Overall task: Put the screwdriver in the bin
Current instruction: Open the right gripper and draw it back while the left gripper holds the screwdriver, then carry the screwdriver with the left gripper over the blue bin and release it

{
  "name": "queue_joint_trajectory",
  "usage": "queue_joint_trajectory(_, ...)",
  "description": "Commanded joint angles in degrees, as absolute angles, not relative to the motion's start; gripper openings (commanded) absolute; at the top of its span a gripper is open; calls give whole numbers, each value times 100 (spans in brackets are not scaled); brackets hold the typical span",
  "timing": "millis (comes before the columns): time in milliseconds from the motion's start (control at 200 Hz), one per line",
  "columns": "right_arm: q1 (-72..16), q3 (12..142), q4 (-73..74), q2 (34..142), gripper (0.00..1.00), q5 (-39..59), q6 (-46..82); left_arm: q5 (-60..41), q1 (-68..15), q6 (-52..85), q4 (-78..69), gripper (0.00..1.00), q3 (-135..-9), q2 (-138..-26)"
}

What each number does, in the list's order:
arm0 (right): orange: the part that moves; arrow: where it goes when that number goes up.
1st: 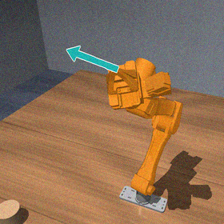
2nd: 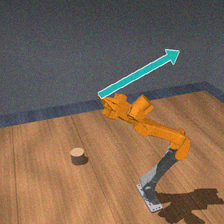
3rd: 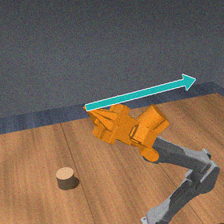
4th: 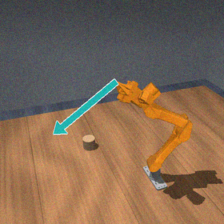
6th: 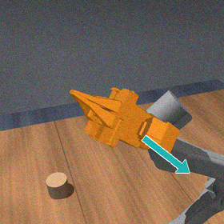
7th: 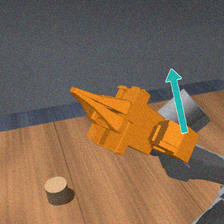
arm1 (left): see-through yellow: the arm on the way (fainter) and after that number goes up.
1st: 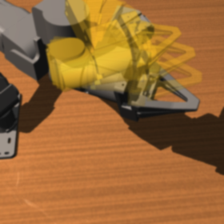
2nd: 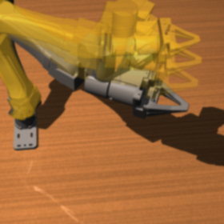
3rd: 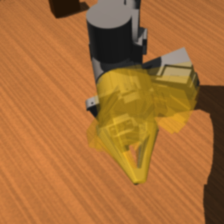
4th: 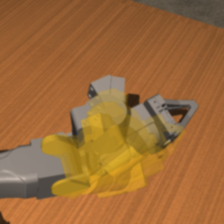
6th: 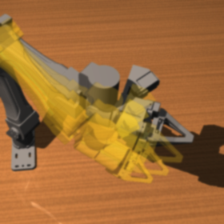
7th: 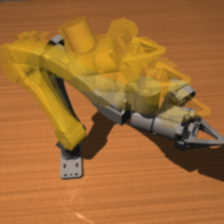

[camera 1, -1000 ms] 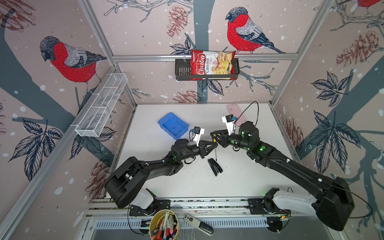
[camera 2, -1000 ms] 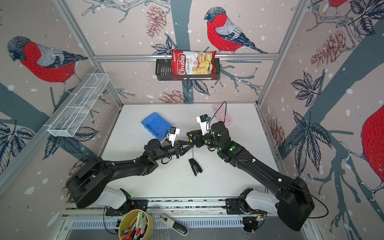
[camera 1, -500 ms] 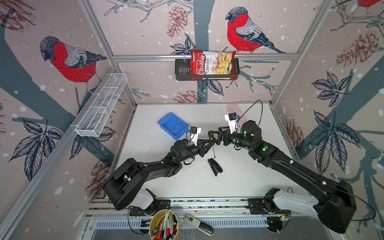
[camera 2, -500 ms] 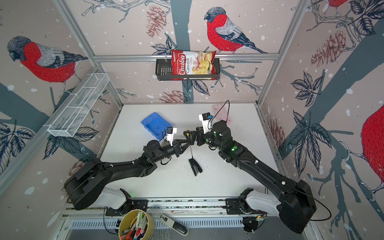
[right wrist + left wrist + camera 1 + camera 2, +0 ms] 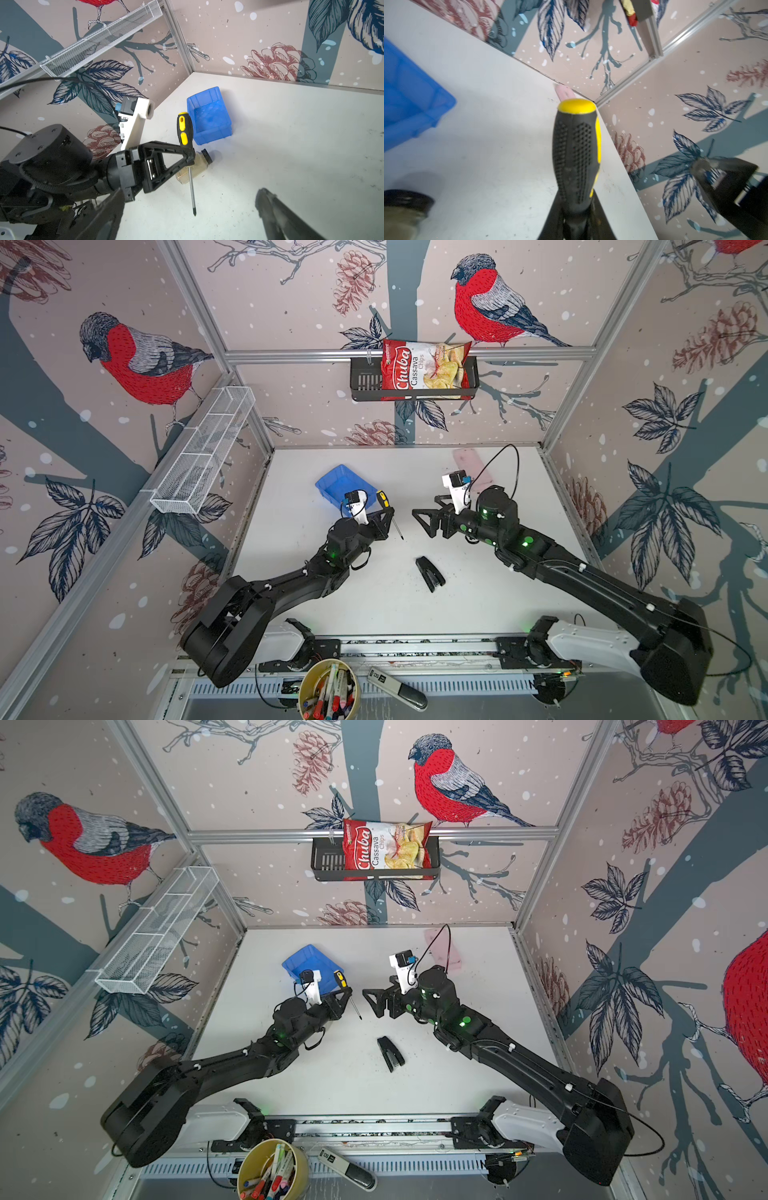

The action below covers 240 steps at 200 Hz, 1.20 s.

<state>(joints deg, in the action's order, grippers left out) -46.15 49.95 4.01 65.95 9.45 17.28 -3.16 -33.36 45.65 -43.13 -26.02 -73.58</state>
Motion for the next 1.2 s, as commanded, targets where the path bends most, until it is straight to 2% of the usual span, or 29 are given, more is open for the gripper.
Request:
queue_joint_trajectory(0, -4776, 5087, 382, 6692, 100, 251, 1806, 117, -3102, 4522, -3420, 0, -2799, -7249)
queue_joint_trajectory(140, -4807, 5089, 328, 6839, 100, -200, 2246, 272, -2718, 4539, -2738, 0, -3061, -7262)
queue_joint_trajectory(485, -5029, 5007, 652, 7389, 100, 316, 1714, 1124, -2197, 4298, -706, 0, -4615, -8085)
queue_joint_trajectory(1196, -5459, 5405, 405, 7766, 100, 71, 1193, 278, -961, 4408, 1212, 0, -7512, -10700)
